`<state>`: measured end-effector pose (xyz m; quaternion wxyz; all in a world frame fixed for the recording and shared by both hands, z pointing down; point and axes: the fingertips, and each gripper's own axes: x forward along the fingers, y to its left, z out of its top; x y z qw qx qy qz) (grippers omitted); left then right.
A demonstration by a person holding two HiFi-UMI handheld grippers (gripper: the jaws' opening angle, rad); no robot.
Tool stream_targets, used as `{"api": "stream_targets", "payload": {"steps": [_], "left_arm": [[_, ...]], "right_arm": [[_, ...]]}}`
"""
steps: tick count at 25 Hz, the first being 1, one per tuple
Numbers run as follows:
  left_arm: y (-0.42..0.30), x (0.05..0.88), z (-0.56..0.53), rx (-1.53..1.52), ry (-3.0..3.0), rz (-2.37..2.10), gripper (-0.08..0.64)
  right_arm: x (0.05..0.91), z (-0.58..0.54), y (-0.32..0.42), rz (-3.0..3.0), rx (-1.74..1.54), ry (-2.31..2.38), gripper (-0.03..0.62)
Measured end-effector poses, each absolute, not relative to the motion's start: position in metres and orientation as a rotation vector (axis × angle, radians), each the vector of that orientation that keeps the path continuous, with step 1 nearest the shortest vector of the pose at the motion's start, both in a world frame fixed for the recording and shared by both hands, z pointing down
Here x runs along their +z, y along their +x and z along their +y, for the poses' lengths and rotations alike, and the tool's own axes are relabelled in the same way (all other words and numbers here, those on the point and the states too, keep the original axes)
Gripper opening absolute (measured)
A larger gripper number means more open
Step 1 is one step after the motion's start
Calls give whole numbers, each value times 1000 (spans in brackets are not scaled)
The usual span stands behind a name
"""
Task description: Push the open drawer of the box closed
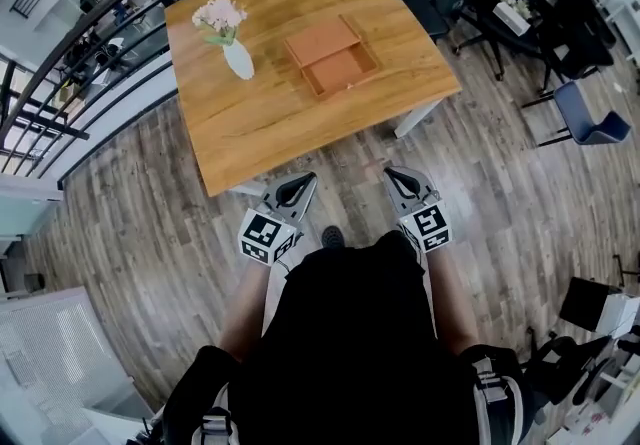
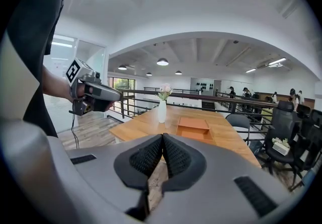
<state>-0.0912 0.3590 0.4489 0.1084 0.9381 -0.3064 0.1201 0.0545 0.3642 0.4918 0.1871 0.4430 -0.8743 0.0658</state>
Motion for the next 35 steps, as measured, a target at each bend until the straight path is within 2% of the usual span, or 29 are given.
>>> {"api": "stream_targets", "payload": {"steps": [14, 35], "left_arm": [[-107, 461, 316, 389, 2694, -968, 23], [-32, 456, 191, 376, 2568, -1231, 23]], "right_arm": [[499, 308, 46, -2471, 195, 1182, 15], [521, 150, 123, -2511, 173, 928, 15]]}}
